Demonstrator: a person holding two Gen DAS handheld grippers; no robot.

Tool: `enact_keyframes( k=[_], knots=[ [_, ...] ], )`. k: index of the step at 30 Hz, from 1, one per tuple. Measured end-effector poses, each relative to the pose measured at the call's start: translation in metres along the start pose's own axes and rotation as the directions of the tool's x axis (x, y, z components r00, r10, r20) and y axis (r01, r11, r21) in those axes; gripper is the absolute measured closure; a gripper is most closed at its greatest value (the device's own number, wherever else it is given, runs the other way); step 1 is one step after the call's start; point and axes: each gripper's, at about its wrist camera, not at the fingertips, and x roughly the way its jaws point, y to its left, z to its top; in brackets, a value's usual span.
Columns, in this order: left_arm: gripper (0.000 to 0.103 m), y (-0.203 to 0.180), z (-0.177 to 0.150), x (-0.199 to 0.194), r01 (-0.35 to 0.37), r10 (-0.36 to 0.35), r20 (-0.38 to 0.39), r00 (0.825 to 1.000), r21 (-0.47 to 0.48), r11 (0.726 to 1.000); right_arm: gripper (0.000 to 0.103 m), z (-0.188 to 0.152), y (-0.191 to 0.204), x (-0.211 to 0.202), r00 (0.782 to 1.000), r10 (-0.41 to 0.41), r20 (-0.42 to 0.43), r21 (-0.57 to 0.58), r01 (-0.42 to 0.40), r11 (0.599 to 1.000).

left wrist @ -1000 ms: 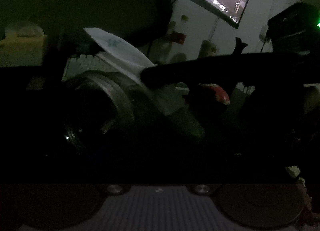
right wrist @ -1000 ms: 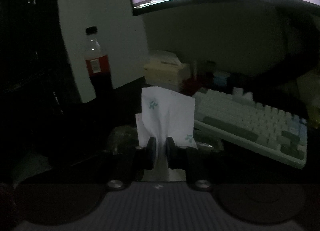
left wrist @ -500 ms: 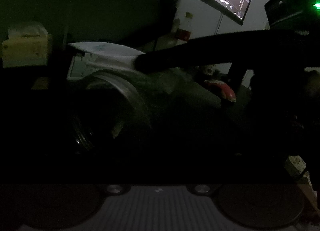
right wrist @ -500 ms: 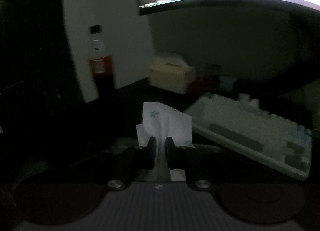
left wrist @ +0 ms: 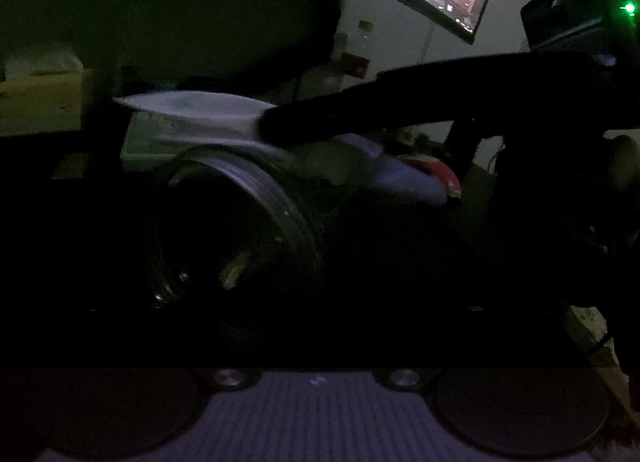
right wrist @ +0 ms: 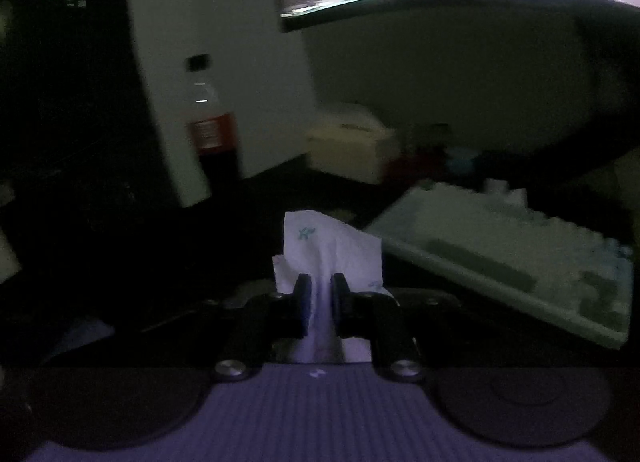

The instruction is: Clean container

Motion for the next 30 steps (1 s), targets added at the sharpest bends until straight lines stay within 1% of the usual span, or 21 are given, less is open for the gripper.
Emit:
enact_keyframes(
  k=[2,4,6,7,9,13,14,16,18,20,22,24,25,27,29,30],
  knots=[
    [0.0,-0.003,-0.001,0.0,0.001,-0.001,-0.004,1.0,0.008,1.0,0.089,0.002,-0.005,-0.001,1.0,-0.01,-0.017,0.001,0.01,1.0],
    [0.0,-0.003,-0.001,0.001,0.002,-0.002,-0.004,1.0,0.01,1.0,0.089,0.005,-0.015,0.001,0.996,-0.081,-0.03,0.019,0.082,0.996],
    [0.0,-0.004,-0.002,0.001,0.004,-0.004,-0.003,1.0,0.011,1.0,0.089,0.006,-0.025,0.003,0.986,-0.161,-0.038,0.02,0.162,0.987],
    [0.0,-0.004,-0.002,0.001,0.005,-0.005,-0.003,1.0,0.012,1.0,0.089,0.006,-0.028,0.002,0.983,-0.177,-0.041,0.031,0.178,0.983],
    [0.0,-0.004,-0.002,0.002,0.006,-0.006,-0.002,1.0,0.014,1.0,0.089,0.003,-0.024,-0.002,0.987,-0.159,-0.039,0.039,0.16,0.986],
    [0.0,-0.006,-0.003,0.003,0.012,-0.012,-0.004,1.0,0.024,1.0,0.089,-0.003,-0.005,-0.01,0.999,-0.031,-0.026,-0.015,0.03,0.999],
    [0.0,-0.006,-0.003,0.003,0.014,-0.014,-0.006,1.0,0.029,0.999,0.089,-0.003,-0.003,-0.01,0.999,-0.021,-0.028,-0.02,0.02,1.0],
    [0.0,-0.008,-0.004,0.004,0.015,-0.015,-0.008,1.0,0.036,0.999,0.089,-0.002,-0.009,-0.009,0.999,-0.033,-0.033,-0.005,0.033,0.999],
    [0.0,-0.012,-0.005,0.004,0.011,-0.011,-0.01,1.0,0.049,0.999,0.089,0.0,-0.019,-0.007,0.994,-0.105,-0.033,0.005,0.105,0.994],
    [0.0,-0.015,-0.005,0.005,0.006,-0.006,-0.012,1.0,0.062,0.998,0.089,0.001,-0.03,-0.005,0.984,-0.173,-0.036,0.022,0.174,0.985],
    [0.0,-0.015,-0.006,0.006,0.013,-0.012,-0.014,1.0,0.066,0.998,0.089,0.0,-0.039,-0.007,0.981,-0.189,-0.041,0.055,0.191,0.98],
    [0.0,-0.016,-0.007,0.006,0.022,-0.021,-0.015,1.0,0.069,0.997,0.089,-0.004,-0.034,-0.013,0.984,-0.176,-0.034,0.05,0.178,0.983],
    [0.0,-0.016,-0.007,0.007,0.025,-0.024,-0.015,1.0,0.073,0.997,0.089,-0.006,-0.029,-0.016,0.987,-0.156,-0.029,0.035,0.157,0.987],
    [0.0,-0.018,-0.008,0.007,0.032,-0.031,-0.017,0.999,0.081,0.996,0.089,-0.008,-0.02,-0.02,0.996,-0.083,-0.029,0.018,0.084,0.996],
    [0.0,-0.021,-0.008,0.007,0.035,-0.034,-0.018,0.999,0.087,0.996,0.089,-0.009,-0.014,-0.022,0.999,-0.017,-0.032,0.007,0.017,1.0],
    [0.0,-0.022,-0.009,0.008,0.036,-0.034,-0.019,0.999,0.091,0.995,0.089,-0.009,-0.014,-0.022,0.999,-0.012,-0.033,0.007,0.012,1.0]
  ],
)
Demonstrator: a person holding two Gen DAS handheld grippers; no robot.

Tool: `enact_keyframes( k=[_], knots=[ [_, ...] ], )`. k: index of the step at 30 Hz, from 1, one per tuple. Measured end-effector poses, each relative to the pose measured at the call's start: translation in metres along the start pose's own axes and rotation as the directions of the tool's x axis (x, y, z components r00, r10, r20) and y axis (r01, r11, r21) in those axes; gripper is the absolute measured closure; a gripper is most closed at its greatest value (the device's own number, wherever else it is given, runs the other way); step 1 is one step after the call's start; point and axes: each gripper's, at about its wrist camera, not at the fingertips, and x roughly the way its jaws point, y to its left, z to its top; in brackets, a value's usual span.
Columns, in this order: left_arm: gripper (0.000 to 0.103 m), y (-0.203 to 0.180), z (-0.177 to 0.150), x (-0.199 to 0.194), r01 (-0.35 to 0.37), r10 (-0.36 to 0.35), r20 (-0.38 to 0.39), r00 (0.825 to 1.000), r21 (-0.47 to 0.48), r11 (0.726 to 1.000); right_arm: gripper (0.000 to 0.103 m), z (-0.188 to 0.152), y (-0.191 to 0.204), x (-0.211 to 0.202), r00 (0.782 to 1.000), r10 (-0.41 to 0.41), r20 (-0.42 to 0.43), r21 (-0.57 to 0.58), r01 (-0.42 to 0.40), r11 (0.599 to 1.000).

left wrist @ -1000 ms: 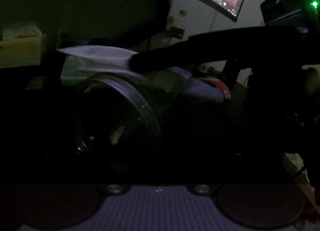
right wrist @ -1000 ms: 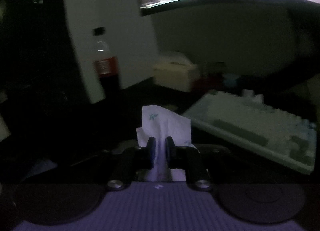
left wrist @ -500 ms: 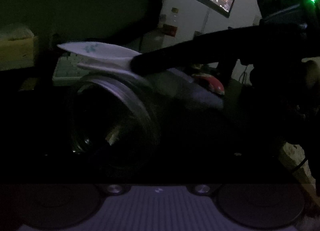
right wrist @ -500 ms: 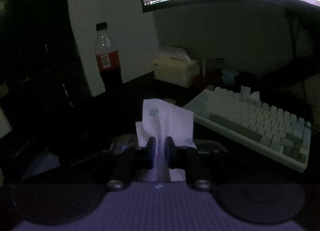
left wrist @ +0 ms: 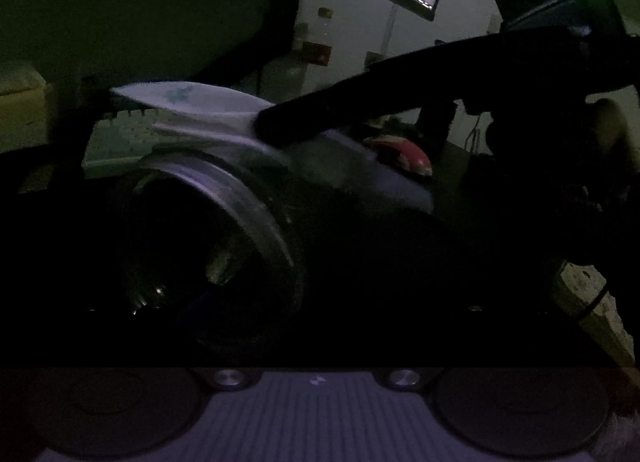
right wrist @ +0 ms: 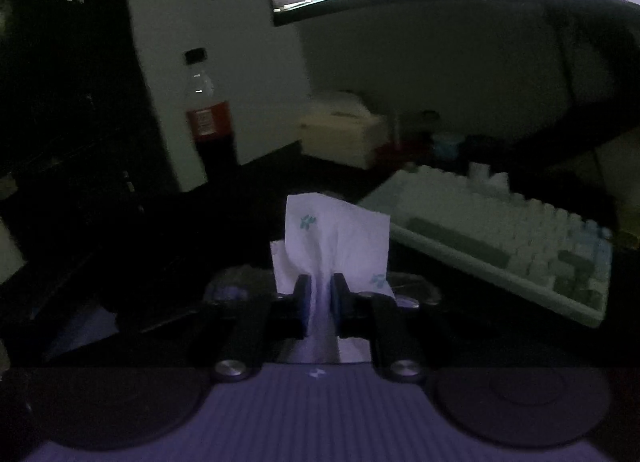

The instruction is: Clean container

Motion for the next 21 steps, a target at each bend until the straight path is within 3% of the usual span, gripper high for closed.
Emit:
enact_keyframes(
  k=[2,6,8,13,15,21],
  knots=[
    [0.0,-0.003,-0.001,0.0,-0.002,0.002,-0.001,1.0,0.008,1.0,0.089,0.002,-0.005,0.001,1.0,-0.023,-0.002,0.008,0.023,1.0],
    [0.0,-0.005,-0.001,0.001,-0.003,0.003,-0.003,1.0,0.016,1.0,0.089,0.004,-0.02,0.004,0.988,-0.154,-0.002,0.044,0.154,0.987],
    [0.0,-0.005,-0.001,0.001,-0.002,0.002,-0.004,1.0,0.022,1.0,0.089,0.004,-0.017,0.002,0.989,-0.147,-0.005,0.051,0.147,0.988],
    [0.0,-0.006,-0.002,0.003,-0.001,0.002,-0.006,1.0,0.03,1.0,0.089,0.002,0.005,-0.001,1.0,-0.006,-0.011,-0.01,0.006,1.0],
    [0.0,-0.007,-0.002,0.002,-0.005,0.006,-0.007,1.0,0.033,0.999,0.089,0.003,0.004,-0.002,1.0,-0.007,-0.016,-0.008,0.007,1.0],
    [0.0,-0.008,-0.003,0.002,-0.006,0.006,-0.006,1.0,0.036,0.999,0.09,0.007,-0.029,0.001,0.982,-0.184,-0.035,0.104,0.186,0.977]
  ],
)
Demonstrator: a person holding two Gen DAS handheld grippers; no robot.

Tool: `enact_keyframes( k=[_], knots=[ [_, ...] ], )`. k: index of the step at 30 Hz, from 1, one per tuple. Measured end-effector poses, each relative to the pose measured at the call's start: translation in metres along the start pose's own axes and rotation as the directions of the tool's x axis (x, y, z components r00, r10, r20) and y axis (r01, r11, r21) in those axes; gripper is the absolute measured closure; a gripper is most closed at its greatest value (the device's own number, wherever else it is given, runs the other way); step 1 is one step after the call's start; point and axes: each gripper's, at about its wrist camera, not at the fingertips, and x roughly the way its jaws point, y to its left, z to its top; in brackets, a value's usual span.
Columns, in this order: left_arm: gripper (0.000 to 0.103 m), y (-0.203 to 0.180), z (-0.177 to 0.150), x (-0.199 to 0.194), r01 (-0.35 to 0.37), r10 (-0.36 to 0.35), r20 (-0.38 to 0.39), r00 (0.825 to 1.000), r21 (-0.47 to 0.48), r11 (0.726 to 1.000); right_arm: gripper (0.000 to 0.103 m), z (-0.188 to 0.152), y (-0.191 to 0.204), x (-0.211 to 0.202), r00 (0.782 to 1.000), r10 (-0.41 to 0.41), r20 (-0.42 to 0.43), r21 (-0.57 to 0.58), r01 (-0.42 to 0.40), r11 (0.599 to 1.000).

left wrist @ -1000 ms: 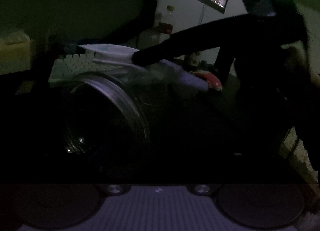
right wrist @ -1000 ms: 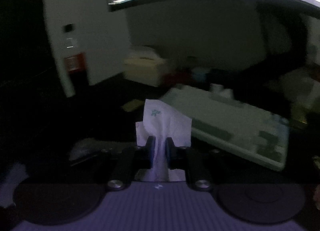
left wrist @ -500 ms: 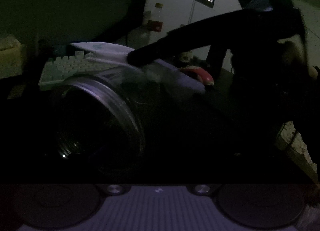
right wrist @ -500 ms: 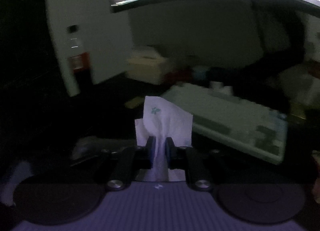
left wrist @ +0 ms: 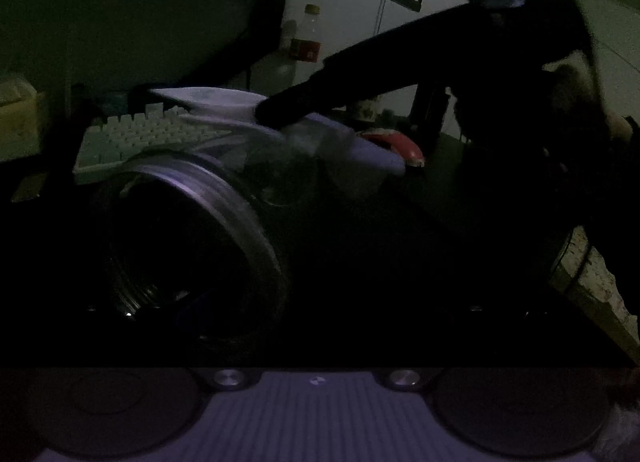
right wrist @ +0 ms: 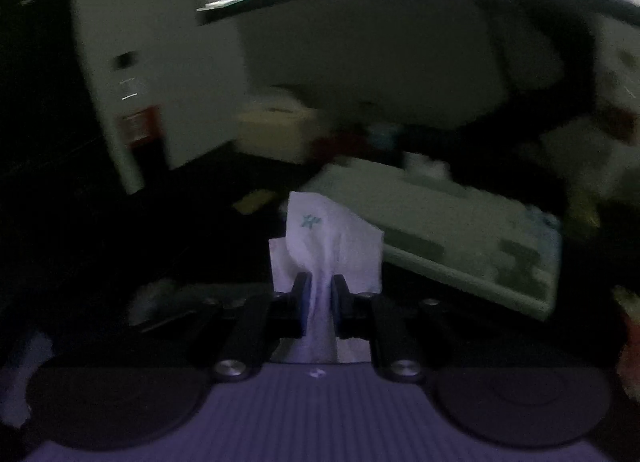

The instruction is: Clean container

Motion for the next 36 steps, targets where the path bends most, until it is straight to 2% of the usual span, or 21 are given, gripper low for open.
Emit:
enact_keyframes(
  k=[2,5,8,11,15,22,27,32,36],
  knots=[
    [0.0,-0.001,0.0,0.0,0.0,0.0,0.001,1.0,0.001,1.0,0.091,-0.004,0.009,-0.004,1.0,0.012,0.01,-0.012,-0.012,1.0],
    [0.0,-0.003,-0.001,0.001,-0.001,0.001,0.002,1.0,0.005,1.0,0.091,-0.012,0.035,-0.013,0.992,0.122,0.023,-0.11,-0.118,0.987],
    [0.0,-0.007,-0.002,0.002,-0.01,0.01,0.001,1.0,0.013,1.0,0.091,-0.014,0.045,-0.015,0.983,0.183,0.019,-0.12,-0.18,0.976],
    [0.0,-0.007,-0.003,0.001,-0.011,0.011,0.001,1.0,0.013,1.0,0.091,-0.013,0.042,-0.013,0.986,0.167,0.021,-0.103,-0.164,0.981],
    [0.0,-0.005,-0.003,0.001,-0.003,0.003,0.003,1.0,0.007,1.0,0.091,-0.01,0.034,-0.009,0.998,0.057,0.027,-0.1,-0.054,0.993],
    [0.0,-0.006,-0.005,0.002,-0.015,0.015,0.011,1.0,0.008,1.0,0.09,-0.02,0.037,-0.01,0.996,0.028,0.085,-0.114,-0.018,0.993],
    [0.0,-0.004,-0.004,0.006,-0.019,0.019,0.024,1.0,-0.011,1.0,0.09,-0.036,0.03,-0.019,0.988,0.029,0.154,-0.05,-0.022,0.999],
    [0.0,0.0,-0.002,0.013,-0.016,0.016,0.034,0.999,-0.002,1.0,0.091,-0.064,0.023,-0.035,0.97,0.056,0.236,0.039,-0.067,0.997],
    [0.0,-0.004,-0.004,0.014,-0.037,0.037,0.037,0.999,0.021,0.999,0.094,-0.075,0.034,-0.038,0.95,0.125,0.286,0.013,-0.134,0.991]
  ],
)
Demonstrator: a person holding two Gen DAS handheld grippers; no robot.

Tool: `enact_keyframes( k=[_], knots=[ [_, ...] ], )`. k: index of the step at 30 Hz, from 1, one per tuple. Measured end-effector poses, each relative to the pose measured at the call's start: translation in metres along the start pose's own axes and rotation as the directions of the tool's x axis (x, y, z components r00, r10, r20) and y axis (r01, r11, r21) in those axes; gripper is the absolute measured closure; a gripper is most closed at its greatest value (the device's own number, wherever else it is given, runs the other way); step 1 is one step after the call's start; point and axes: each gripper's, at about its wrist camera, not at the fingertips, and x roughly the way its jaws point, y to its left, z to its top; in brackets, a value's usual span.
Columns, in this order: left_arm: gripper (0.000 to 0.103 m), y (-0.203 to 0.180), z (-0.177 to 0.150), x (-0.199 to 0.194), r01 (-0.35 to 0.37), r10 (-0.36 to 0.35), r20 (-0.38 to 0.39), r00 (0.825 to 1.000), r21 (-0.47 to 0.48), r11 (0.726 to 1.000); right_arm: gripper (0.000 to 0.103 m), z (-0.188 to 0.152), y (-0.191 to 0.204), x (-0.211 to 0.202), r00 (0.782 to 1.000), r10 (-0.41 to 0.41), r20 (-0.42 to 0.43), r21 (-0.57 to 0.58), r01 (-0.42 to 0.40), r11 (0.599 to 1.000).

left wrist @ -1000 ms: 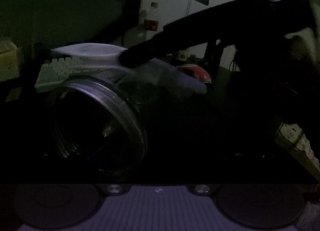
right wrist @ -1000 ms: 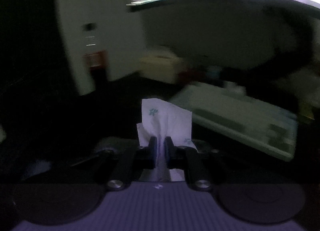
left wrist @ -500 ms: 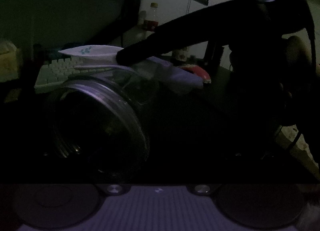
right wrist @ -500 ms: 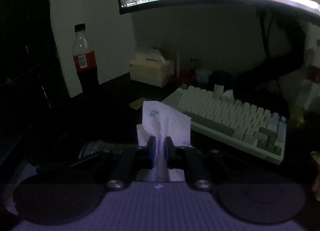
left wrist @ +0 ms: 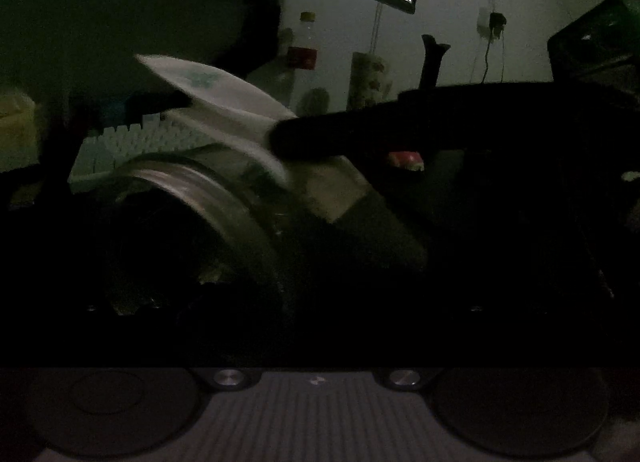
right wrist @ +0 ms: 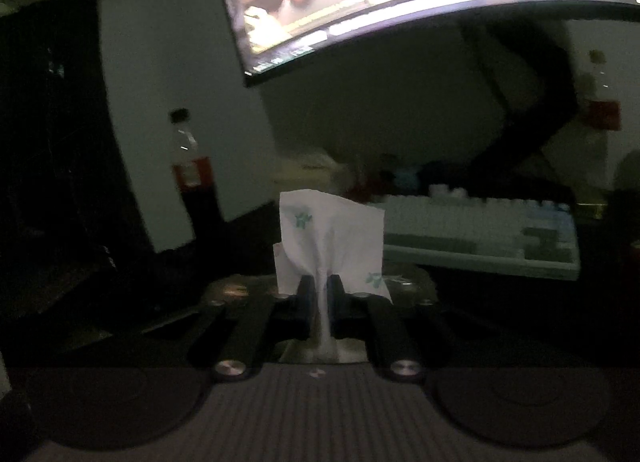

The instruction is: Clean container

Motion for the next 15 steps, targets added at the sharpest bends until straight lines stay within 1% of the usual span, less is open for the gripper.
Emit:
enact_keyframes(
  k=[2,4,5,7,8,11,12,13,15],
  knots=[
    [0.0,-0.001,0.0,-0.003,0.005,-0.005,-0.001,1.0,-0.005,1.0,0.094,0.002,0.007,0.003,0.999,0.045,-0.009,-0.014,-0.045,0.999],
    [0.0,-0.002,0.0,-0.006,0.012,-0.012,0.0,1.0,-0.012,1.0,0.094,0.007,0.009,0.007,0.998,0.057,-0.022,-0.029,-0.058,0.998],
    [0.0,-0.001,0.0,-0.006,0.012,-0.012,0.001,1.0,-0.013,1.0,0.094,0.01,0.006,0.01,0.999,0.045,-0.028,-0.032,-0.046,0.998],
    [0.0,-0.001,0.0,-0.006,0.011,-0.011,0.003,1.0,-0.016,1.0,0.094,0.016,-0.004,0.015,0.999,-0.017,-0.037,-0.025,0.016,1.0],
    [0.0,-0.001,0.0,-0.006,0.009,-0.009,0.003,1.0,-0.015,1.0,0.094,0.019,-0.011,0.018,0.997,-0.062,-0.037,-0.017,0.061,0.998],
    [0.0,-0.002,0.0,-0.007,0.004,-0.004,0.003,1.0,-0.008,1.0,0.094,0.02,-0.028,0.02,0.983,-0.182,-0.032,0.027,0.183,0.983],
    [0.0,-0.002,0.0,-0.007,0.003,-0.003,0.002,1.0,-0.008,1.0,0.094,0.018,-0.029,0.019,0.983,-0.182,-0.029,0.039,0.183,0.982],
    [0.0,-0.002,0.0,-0.007,0.003,-0.003,0.002,1.0,-0.008,1.0,0.094,0.015,-0.028,0.016,0.987,-0.161,-0.022,0.043,0.162,0.986],
    [0.0,-0.002,0.001,-0.008,0.003,-0.003,0.0,1.0,-0.009,1.0,0.093,0.01,-0.023,0.009,0.996,-0.089,-0.02,0.025,0.089,0.996]
  ],
)
